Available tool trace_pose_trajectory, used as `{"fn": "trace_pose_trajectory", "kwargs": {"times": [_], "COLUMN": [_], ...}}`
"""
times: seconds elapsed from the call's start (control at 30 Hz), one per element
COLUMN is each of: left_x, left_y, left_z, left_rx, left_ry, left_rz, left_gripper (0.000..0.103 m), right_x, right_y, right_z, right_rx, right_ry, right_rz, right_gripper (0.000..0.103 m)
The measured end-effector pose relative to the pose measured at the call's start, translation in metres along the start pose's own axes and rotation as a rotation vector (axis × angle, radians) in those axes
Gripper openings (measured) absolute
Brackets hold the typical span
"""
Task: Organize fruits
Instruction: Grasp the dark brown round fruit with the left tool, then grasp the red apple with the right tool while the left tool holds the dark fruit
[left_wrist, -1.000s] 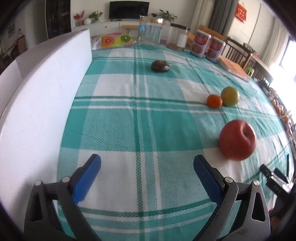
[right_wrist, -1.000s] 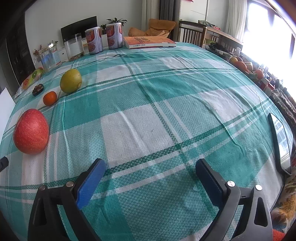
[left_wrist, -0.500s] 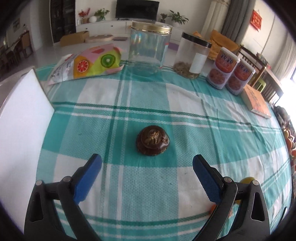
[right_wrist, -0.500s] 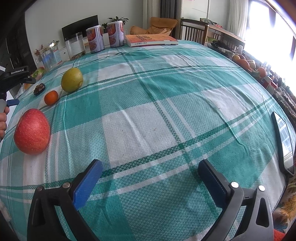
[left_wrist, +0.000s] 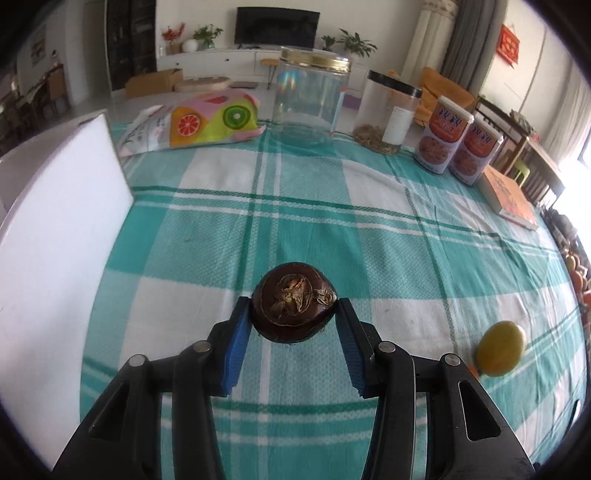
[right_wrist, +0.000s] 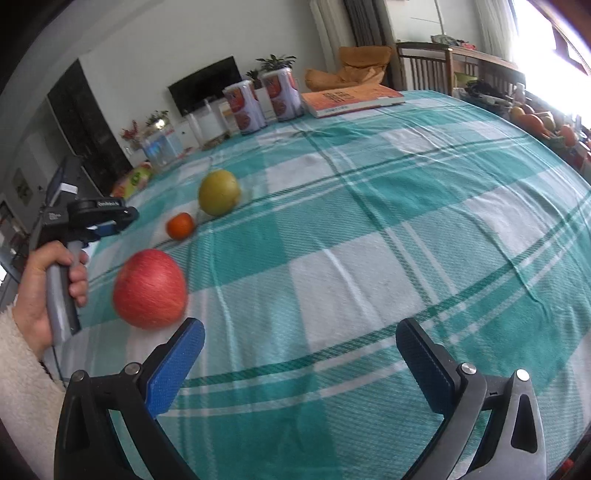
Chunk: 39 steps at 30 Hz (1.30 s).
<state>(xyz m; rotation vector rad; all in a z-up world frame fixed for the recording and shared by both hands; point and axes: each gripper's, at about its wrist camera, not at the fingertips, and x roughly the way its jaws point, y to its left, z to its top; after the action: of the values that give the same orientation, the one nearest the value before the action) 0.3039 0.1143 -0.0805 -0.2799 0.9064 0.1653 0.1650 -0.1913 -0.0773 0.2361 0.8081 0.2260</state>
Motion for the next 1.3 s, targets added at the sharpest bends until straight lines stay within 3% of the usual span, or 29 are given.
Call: {"fn": "trace_pose_trajectory", "kwargs": {"times": [0.1,0.23,0.27,0.3,0.33,0.43,0.57,0.63,0.7,0.77,0.93,1.1,1.27,1.3], "left_x": [-0.036,-0.087,-0.101,-0.115,-0.129,-0.173,-0.23,-0.253,-0.269,-0.271,-0.228,-0.195,-0.186,-0.187], "left_y": [0.013,0.023,0.024,0.026,0.028,0.037,0.063,0.085,0.115,0.148,0.219,0.254,0.271,0.271], "left_z": [-0.022,-0.038,-0.041,-0.044,-0.048,-0.062,-0.083,-0.086,-0.084,-0.079,-0.083,-0.098,-0.103,-0.103], "left_rx": [-0.077,-0.14,-0.141,-0.142,-0.142,-0.108,-0.093,-0.106,-0.131,-0.164,-0.268,-0.3,-0.326,-0.327], "left_ry": [-0.019,-0.014,-0.012,-0.007,-0.003,0.005,0.041,0.031,-0.015,-0.057,-0.018,0.059,0.105,0.098], "left_rz": [-0.016,-0.101,-0.133,-0.169,-0.208,-0.308,-0.444,-0.457,-0.405,-0.301,-0.039,0.101,0.152,0.158], "left_gripper": [0.048,0.048,0.048,0.048,0.047,0.047,0.047,0.048,0.048,0.048,0.048,0.048,0.049,0.055], "right_x": [0.029,0.081,0.09,0.094,0.093,0.074,0.04,0.022,0.007,-0.004,-0.012,0.003,0.035,0.04], "right_y": [0.053,0.094,0.096,0.096,0.094,0.079,0.064,0.076,0.104,0.147,0.27,0.362,0.405,0.407], "right_z": [0.014,0.022,0.02,0.019,0.019,0.017,0.019,0.024,0.031,0.035,0.026,-0.009,-0.041,-0.044], "right_rx": [-0.164,-0.278,-0.285,-0.277,-0.248,-0.14,0.025,0.053,0.025,-0.037,-0.25,-0.489,-0.63,-0.633], "right_ry": [0.074,0.186,0.212,0.227,0.22,0.197,0.215,0.221,0.227,0.238,0.297,0.362,0.4,0.405], "right_rz": [0.102,0.021,0.001,0.009,0.008,0.041,0.254,0.343,0.419,0.494,0.63,0.603,0.5,0.482], "right_gripper": [0.103,0.102,0.097,0.07,0.067,0.067,0.067,0.067,0.067,0.067,0.067,0.067,0.068,0.07]}}
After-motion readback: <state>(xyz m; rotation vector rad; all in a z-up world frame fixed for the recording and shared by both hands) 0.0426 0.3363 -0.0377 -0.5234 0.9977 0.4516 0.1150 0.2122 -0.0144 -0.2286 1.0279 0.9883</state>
